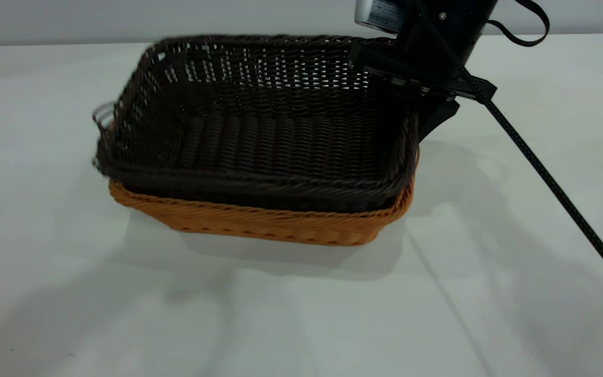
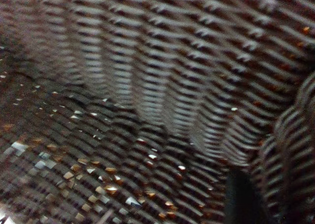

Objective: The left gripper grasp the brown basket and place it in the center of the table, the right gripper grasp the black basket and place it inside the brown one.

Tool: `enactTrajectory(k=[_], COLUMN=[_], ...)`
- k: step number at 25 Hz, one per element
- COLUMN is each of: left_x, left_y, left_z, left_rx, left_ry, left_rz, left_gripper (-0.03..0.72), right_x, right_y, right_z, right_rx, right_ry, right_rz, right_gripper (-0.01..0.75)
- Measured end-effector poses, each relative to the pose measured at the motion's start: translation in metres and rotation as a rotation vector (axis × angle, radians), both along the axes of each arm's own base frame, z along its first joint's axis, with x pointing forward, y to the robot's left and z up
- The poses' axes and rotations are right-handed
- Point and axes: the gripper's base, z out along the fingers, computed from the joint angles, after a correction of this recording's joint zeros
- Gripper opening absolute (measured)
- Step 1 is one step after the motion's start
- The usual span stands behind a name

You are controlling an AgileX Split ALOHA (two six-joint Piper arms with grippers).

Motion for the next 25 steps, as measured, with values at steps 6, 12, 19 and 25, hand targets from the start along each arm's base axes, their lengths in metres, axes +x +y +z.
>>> enactTrajectory(k=[6, 12, 19, 25], left_x=[0.0, 0.0, -0.019, -0.051], left_y=[0.0, 0.0, 0.011, 0.033], left_z=[0.0, 0.0, 0.022, 0.051], left_rx=[0.0, 0.0, -0.028, -0.066], left_ry=[0.001, 0.0, -0.068, -0.139], left_rz=[0.0, 0.0, 0.0, 0.057], left_gripper=[0.368, 0.368, 0.368, 0.368], right_x=[-0.005, 0.003, -0.005, -0.053], right_y=[0.002, -0.006, -0.022, -0.051], right_z=[0.015, 0.071, 0.173, 0.281], right_rx=[0.003, -0.074, -0.142, -0.197], right_ry=[0.003, -0.146, -0.416, -0.688], right_rz=[0.068, 0.16, 0.168, 0.139], right_gripper=[0.464, 0.537, 0.54, 0.541])
